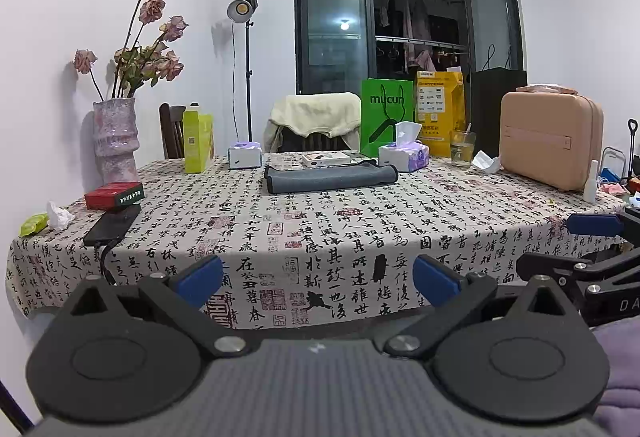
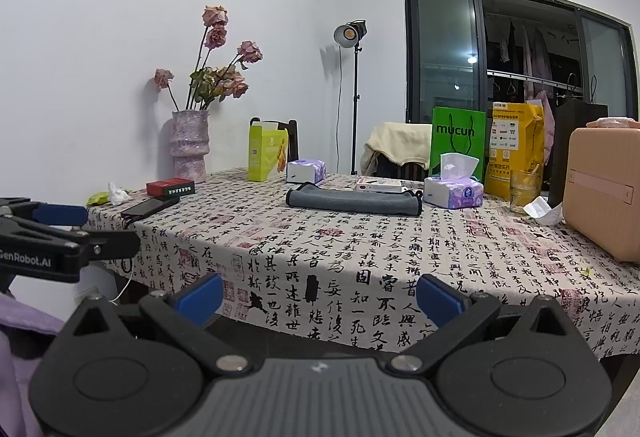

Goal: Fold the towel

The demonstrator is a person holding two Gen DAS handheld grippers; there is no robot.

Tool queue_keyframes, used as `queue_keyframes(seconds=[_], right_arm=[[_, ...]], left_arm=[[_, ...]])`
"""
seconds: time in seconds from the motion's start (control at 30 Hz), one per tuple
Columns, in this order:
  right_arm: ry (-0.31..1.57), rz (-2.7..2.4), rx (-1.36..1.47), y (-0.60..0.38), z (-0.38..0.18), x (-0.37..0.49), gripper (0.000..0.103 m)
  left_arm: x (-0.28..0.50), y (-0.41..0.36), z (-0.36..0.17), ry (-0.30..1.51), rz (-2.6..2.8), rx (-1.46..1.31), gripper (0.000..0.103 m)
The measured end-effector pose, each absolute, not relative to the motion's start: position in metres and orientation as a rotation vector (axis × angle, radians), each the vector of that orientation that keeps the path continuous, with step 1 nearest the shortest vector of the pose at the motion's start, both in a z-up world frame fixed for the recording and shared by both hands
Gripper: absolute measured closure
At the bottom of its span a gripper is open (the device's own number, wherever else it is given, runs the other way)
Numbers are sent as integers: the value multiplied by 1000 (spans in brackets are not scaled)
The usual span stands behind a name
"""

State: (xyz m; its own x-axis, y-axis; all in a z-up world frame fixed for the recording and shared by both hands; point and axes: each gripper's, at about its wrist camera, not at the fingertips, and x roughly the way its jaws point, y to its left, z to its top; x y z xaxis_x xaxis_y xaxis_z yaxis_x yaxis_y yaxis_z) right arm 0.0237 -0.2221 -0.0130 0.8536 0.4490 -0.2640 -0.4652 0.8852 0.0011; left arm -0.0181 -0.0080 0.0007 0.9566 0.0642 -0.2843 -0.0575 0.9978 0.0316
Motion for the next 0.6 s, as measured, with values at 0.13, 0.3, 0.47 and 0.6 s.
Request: queue_keyframes(seconds=[0.13, 0.3, 0.47, 0.6], right_arm=[[266, 485, -62, -222, -13, 25, 0], [267, 485, -60, -222, -13, 25, 0], [269, 487, -59, -221, -14, 25, 0], [275, 490, -56, -221, -16, 26, 0]], left_arm=[[-18, -8, 1, 290, 62, 24, 0], [-17, -9, 1, 291, 60, 23, 0], [-17, -10, 1, 293, 56, 21, 0], [-17, -10, 0, 289, 49, 22, 0]])
